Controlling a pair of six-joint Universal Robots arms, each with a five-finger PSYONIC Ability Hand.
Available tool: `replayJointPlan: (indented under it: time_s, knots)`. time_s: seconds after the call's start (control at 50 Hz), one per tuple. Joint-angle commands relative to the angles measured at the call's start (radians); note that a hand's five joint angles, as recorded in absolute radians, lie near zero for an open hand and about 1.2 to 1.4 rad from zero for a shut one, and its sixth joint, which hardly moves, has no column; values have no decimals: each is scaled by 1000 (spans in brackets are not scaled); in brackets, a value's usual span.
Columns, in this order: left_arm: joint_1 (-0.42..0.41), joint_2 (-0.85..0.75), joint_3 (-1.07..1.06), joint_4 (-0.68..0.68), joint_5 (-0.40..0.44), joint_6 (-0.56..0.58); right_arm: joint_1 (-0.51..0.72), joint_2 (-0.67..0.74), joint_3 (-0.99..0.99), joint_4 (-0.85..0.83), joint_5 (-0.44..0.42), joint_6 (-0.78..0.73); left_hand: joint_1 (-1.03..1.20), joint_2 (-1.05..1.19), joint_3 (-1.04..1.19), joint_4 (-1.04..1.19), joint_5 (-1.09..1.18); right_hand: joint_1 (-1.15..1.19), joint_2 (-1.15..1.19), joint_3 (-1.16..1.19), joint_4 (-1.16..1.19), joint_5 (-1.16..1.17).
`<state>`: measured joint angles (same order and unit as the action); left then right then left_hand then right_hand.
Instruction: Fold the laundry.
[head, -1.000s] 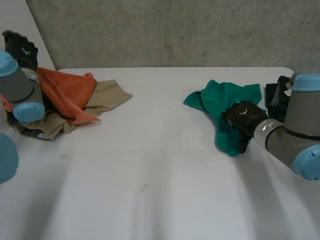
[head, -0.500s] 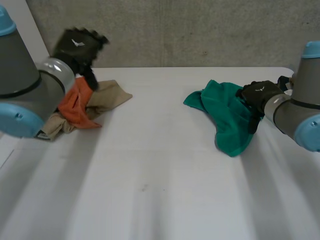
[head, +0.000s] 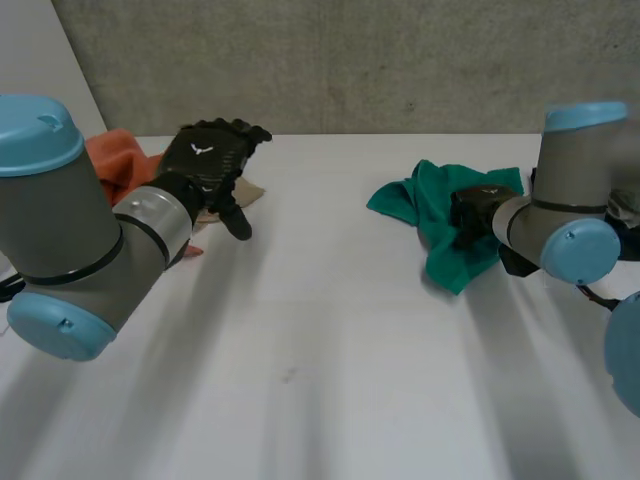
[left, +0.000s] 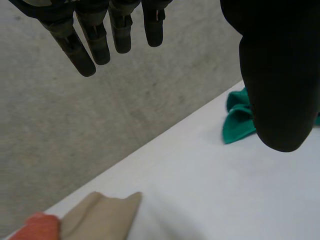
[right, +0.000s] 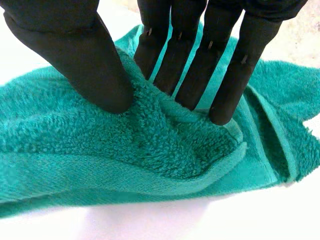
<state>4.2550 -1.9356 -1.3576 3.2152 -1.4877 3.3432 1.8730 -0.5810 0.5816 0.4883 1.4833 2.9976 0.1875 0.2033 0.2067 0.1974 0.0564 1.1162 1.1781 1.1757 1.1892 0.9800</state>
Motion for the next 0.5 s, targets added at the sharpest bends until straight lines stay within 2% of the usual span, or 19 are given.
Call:
replayJointPlan:
  time_s: [0.02, 0.04, 0.12, 0.2, 0.34, 0.42, 0.5]
  knots:
    - [29, -75, 127, 17, -9, 27, 48, -295, 213, -14, -93, -55, -13, -29, -32, -23, -56, 280, 218, 221, 207, 242]
    - [29, -115, 180, 17, -11, 30, 58, -380, 277, -52, -144, -86, -13, -29, -32, -23, -56, 280, 218, 221, 207, 242]
    - [23, -224, 328, -9, -8, 30, 86, -563, 397, -126, -268, -149, -13, -29, -32, -23, -56, 280, 218, 221, 207, 242]
    - [-1, -330, 458, -78, -6, 24, 115, -701, 463, -122, -352, -152, -13, -29, -32, -23, -56, 280, 218, 221, 207, 242]
    - [-72, -476, 590, -216, 18, 6, 133, -832, 491, -106, -434, -138, -13, -29, -32, -23, -56, 280, 218, 221, 207, 242]
    - [-127, -516, 597, -293, 69, -31, 129, -870, 483, -105, -462, -135, -13, -29, -32, -23, -56, 280, 218, 221, 207, 242]
    - [-185, -526, 552, -340, 170, -83, 126, -882, 460, -103, -472, -125, -13, -29, -32, -23, -56, 280, 218, 221, 207, 242]
